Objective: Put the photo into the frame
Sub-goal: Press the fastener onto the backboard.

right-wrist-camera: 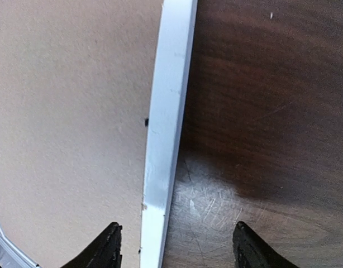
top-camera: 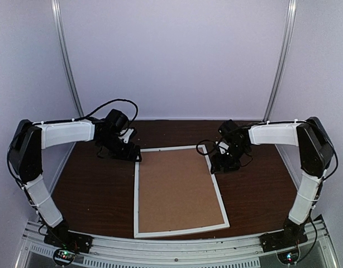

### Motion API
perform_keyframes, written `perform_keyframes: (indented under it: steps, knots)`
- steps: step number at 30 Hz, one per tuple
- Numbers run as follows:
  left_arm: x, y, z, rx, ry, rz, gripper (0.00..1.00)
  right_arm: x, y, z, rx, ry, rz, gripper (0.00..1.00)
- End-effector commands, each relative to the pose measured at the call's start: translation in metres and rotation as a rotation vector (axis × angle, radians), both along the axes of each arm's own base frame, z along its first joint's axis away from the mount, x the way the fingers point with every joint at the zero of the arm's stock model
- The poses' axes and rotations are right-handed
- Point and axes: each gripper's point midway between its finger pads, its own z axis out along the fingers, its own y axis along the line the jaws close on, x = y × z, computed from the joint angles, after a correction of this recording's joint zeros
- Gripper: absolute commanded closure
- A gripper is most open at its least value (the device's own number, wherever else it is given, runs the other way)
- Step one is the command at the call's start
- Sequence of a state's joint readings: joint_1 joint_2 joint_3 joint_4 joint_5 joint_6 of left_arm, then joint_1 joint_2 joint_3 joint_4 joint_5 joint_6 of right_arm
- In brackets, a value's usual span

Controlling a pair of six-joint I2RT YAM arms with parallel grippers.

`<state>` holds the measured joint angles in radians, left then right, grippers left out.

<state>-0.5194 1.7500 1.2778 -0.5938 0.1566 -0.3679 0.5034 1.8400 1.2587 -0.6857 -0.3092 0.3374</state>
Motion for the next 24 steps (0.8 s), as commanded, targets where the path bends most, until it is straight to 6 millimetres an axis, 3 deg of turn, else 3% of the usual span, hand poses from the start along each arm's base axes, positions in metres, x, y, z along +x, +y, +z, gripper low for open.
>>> perform_keyframes:
  steps: [1,15,24]
  knots:
    - [-0.007,0.008,-0.004,-0.010,0.038,0.073,0.18,-0.012,-0.007,-0.006,-0.010,0.023,0.013,0.37]
    - [-0.004,0.011,-0.015,0.009,0.047,0.096,0.18,-0.011,0.015,-0.020,0.026,0.052,0.048,0.48]
    - [-0.005,0.022,-0.023,0.084,0.071,0.115,0.18,-0.014,0.017,-0.023,0.018,0.056,0.032,0.70]
